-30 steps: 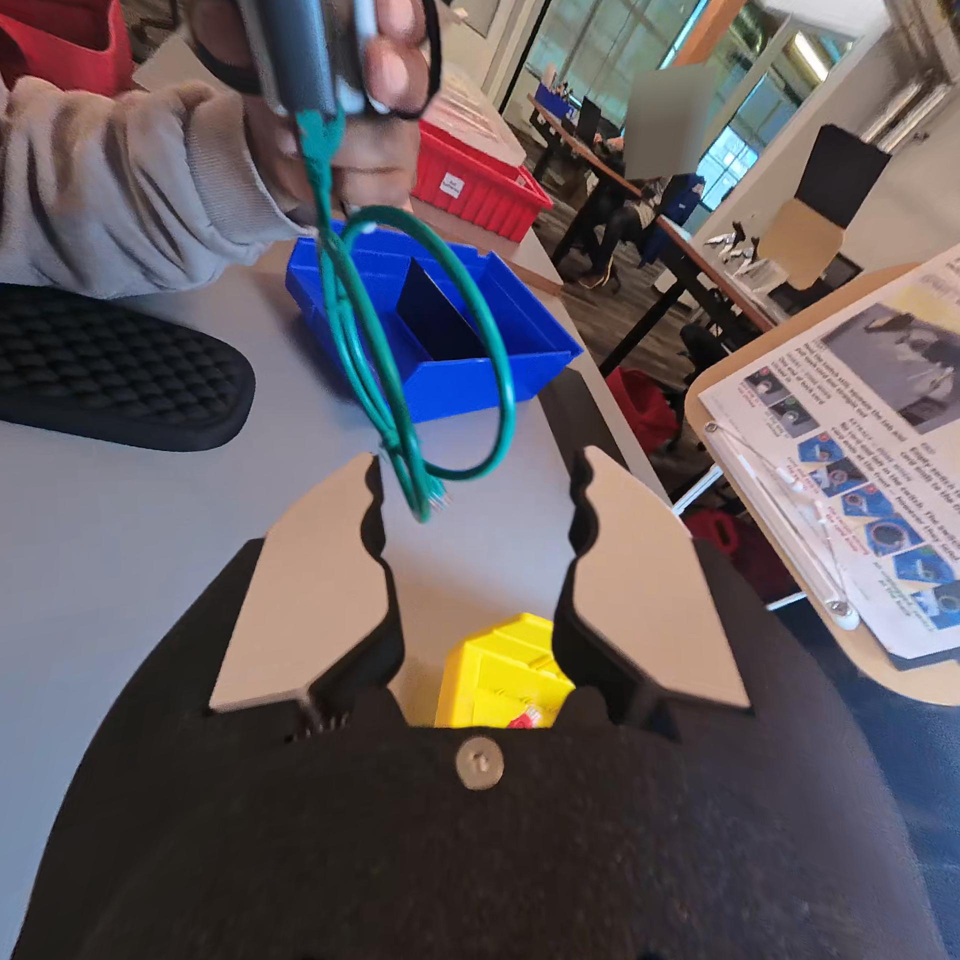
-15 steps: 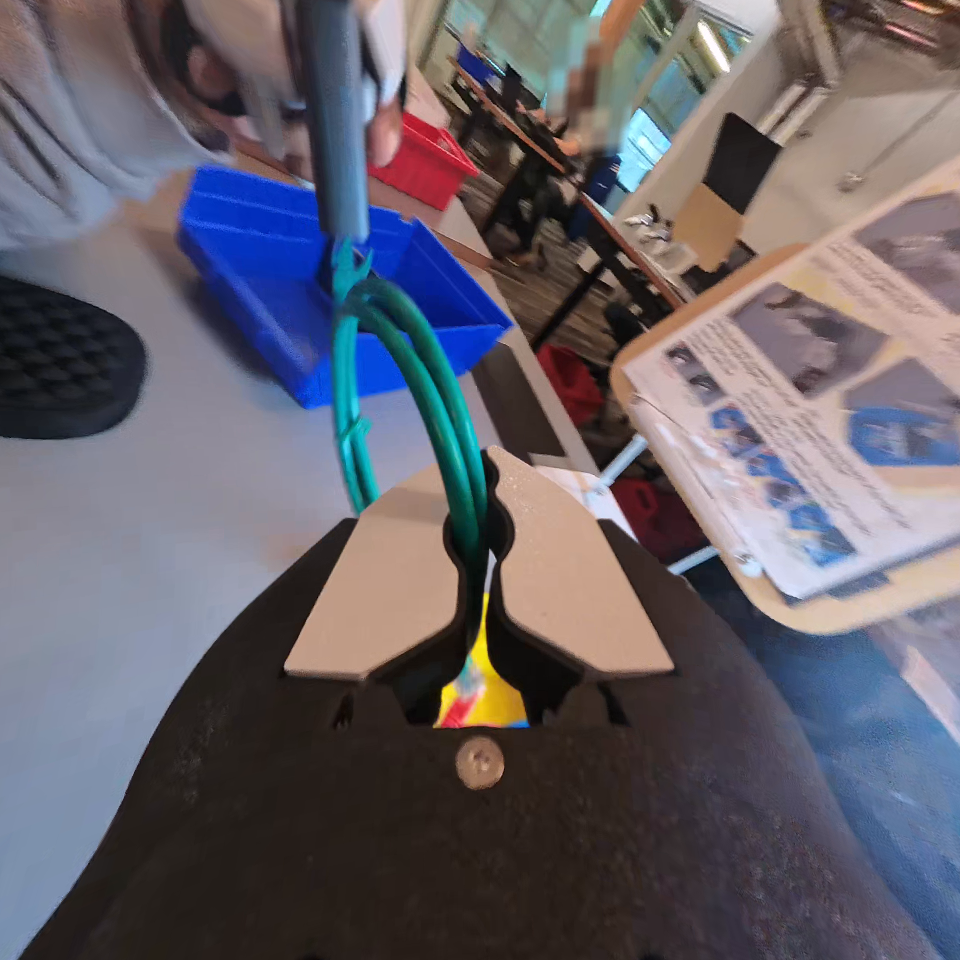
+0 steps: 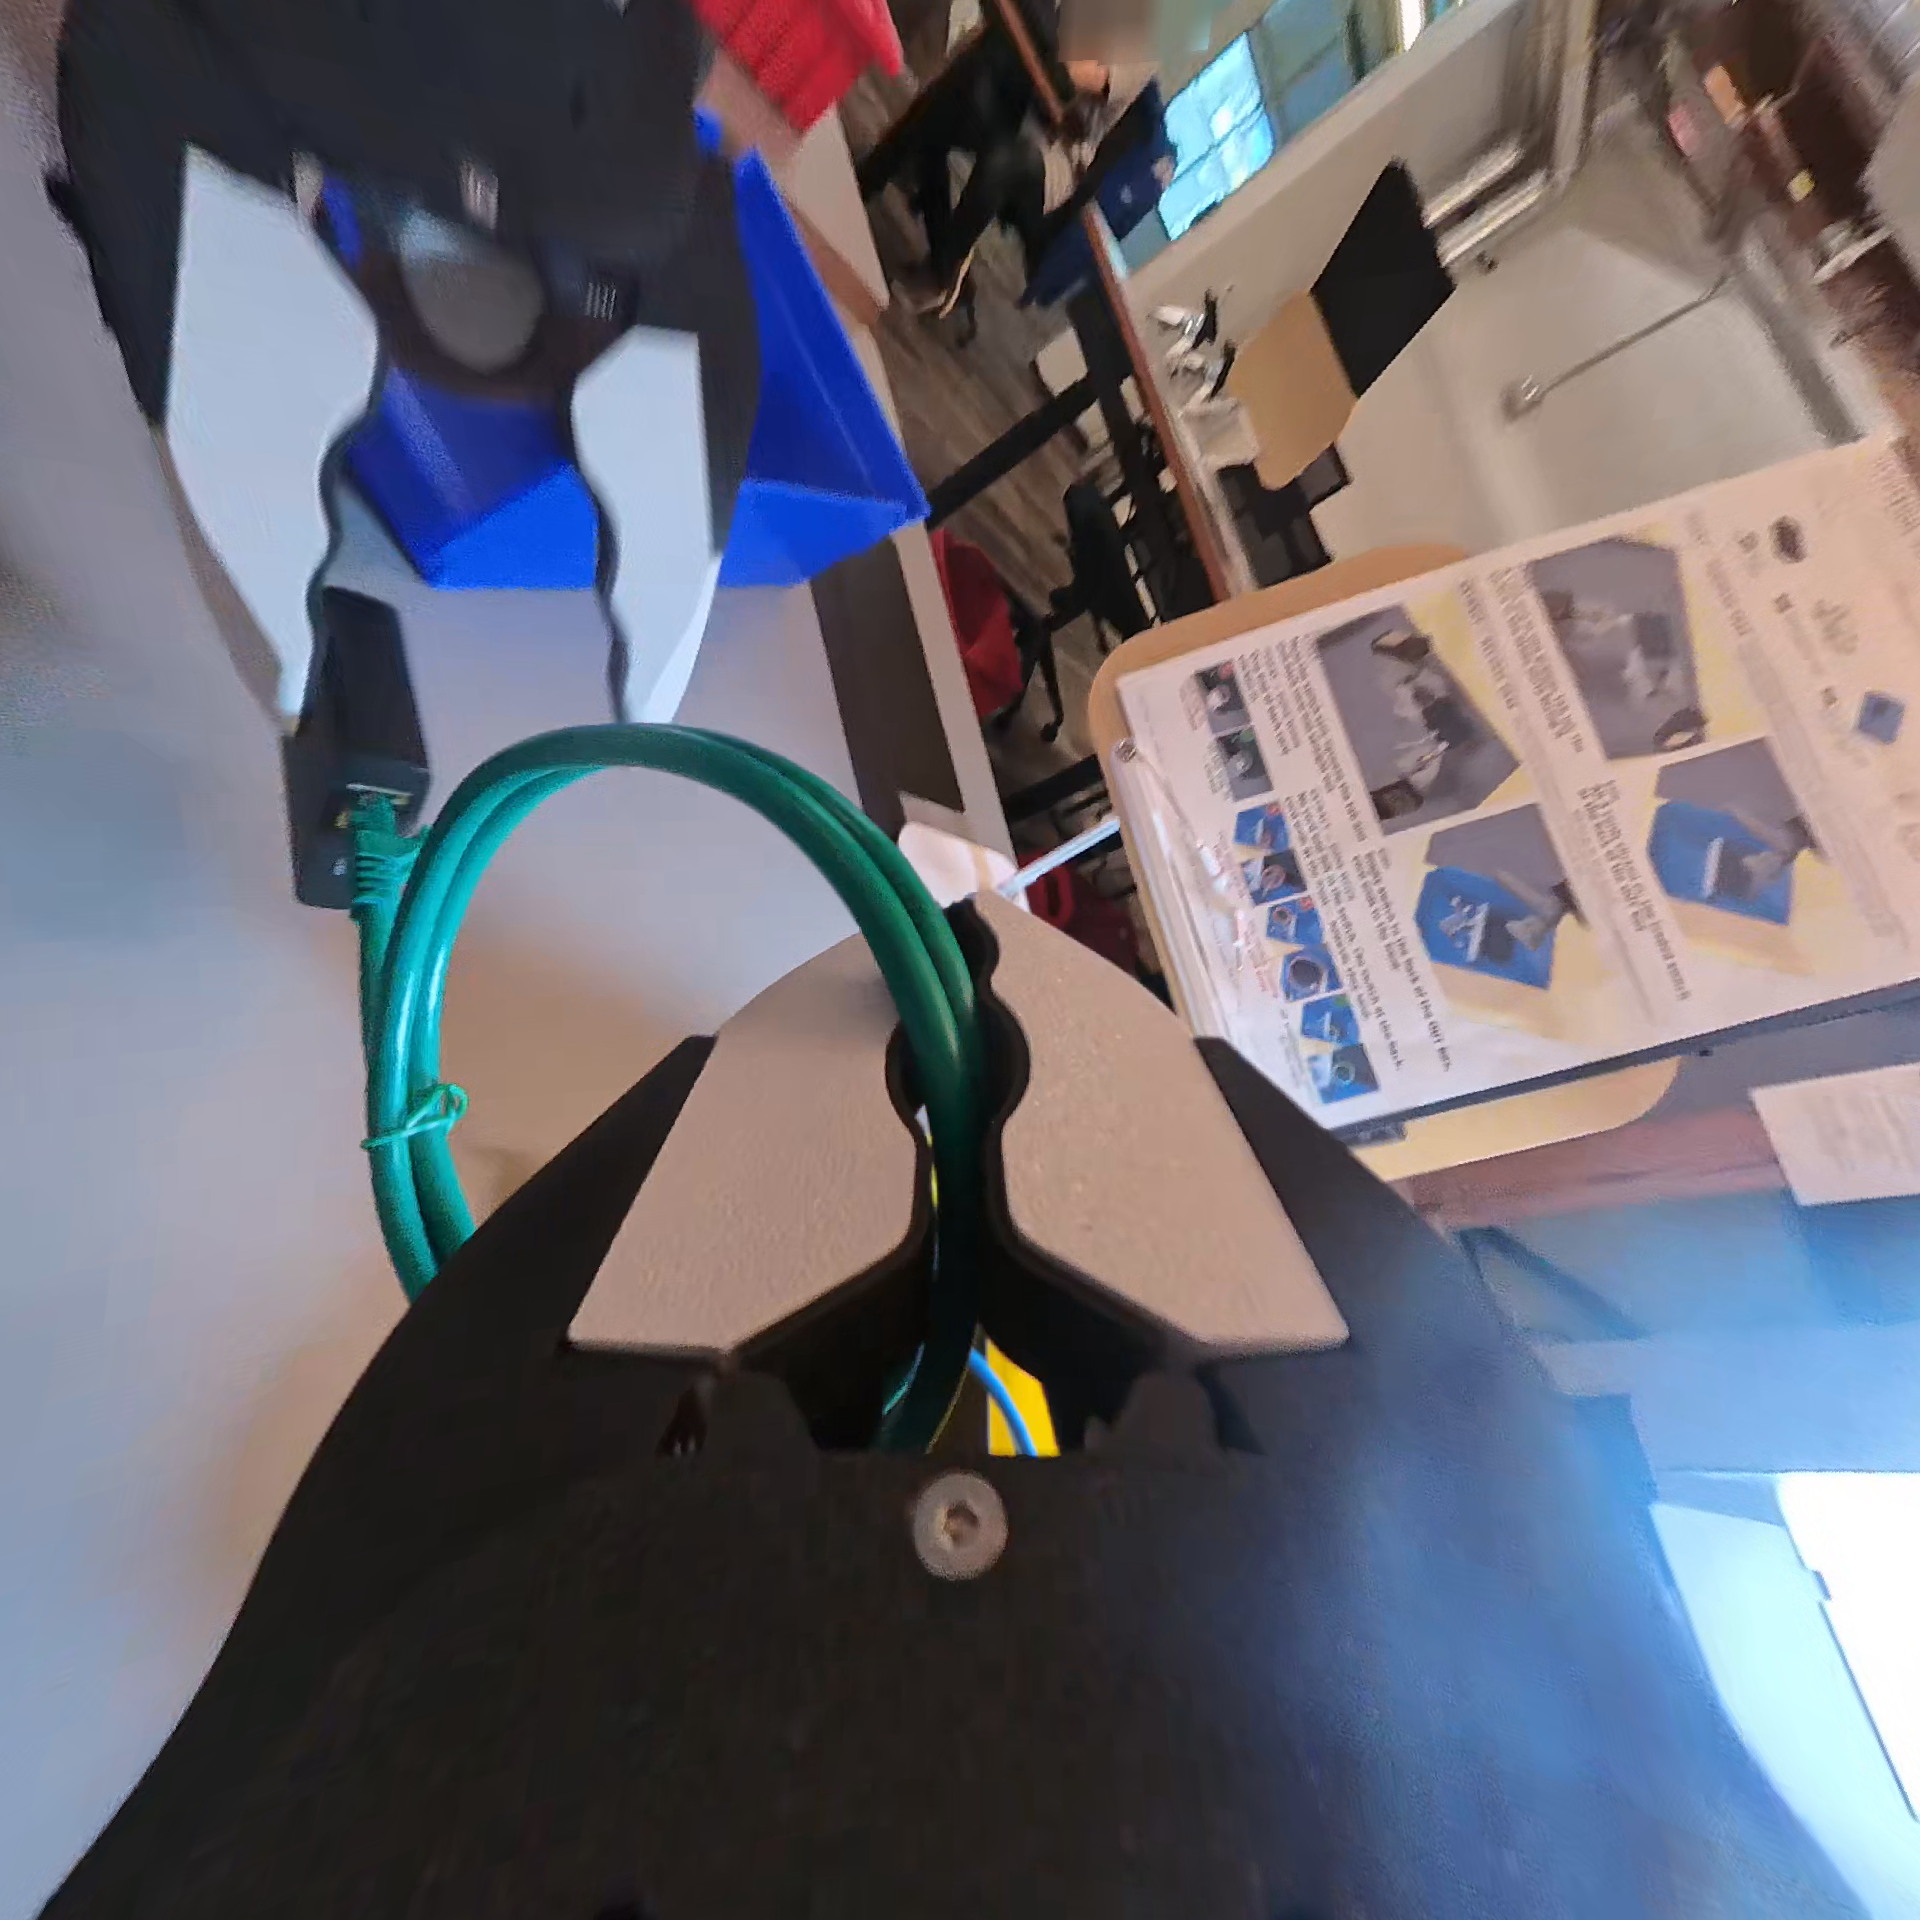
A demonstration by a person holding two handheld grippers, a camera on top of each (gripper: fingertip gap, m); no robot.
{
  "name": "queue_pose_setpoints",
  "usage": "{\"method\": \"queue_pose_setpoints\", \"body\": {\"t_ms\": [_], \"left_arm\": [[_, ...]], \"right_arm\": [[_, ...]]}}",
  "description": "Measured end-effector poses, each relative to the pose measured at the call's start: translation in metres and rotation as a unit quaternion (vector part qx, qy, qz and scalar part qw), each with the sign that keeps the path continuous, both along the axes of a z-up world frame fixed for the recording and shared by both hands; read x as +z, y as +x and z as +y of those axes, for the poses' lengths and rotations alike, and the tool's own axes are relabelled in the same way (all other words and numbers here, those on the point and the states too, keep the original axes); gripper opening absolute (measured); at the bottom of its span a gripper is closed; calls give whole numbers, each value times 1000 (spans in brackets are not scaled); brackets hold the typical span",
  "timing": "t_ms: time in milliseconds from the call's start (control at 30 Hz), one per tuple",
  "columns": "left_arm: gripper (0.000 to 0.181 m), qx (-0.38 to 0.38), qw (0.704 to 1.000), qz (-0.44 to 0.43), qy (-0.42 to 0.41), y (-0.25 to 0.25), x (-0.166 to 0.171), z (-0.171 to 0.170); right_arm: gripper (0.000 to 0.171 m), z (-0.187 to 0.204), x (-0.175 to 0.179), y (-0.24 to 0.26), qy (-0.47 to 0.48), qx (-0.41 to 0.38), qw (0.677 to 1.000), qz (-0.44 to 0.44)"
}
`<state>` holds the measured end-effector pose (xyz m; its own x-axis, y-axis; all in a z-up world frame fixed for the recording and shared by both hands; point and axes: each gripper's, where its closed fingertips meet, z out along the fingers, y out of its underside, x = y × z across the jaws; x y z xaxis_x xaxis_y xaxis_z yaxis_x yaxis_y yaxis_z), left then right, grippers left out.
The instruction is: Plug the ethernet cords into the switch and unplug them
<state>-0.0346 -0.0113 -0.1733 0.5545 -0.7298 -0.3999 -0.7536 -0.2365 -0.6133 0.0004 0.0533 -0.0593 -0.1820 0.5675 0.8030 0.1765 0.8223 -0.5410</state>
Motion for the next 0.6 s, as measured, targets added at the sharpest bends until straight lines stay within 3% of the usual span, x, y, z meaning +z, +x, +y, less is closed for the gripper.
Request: {"method": "queue_pose_setpoints", "body": {"t_ms": [33,100,167,367,467,600], "left_arm": [[63,-3,1000,9,-10,2,-8,0],[34,-28,999,35,-20,8,-19,-2],[27,-42,998,46,-18,13,-24,-1],[22,-24,997,31,69,11,2,15],[21,17,994,29,100,-1,28,16],[21,79,988,-4,134,-23,66,12]], "right_arm": [[1,-3,6,2,-3,6,1000,12],[1,-6,15,5,2,11,999,31],[1,-4,22,7,9,8,999,50],[3,3,49,20,-55,29,993,104],[24,11,56,26,-90,34,989,110],[44,-11,85,42,-164,97,970,151]]}}
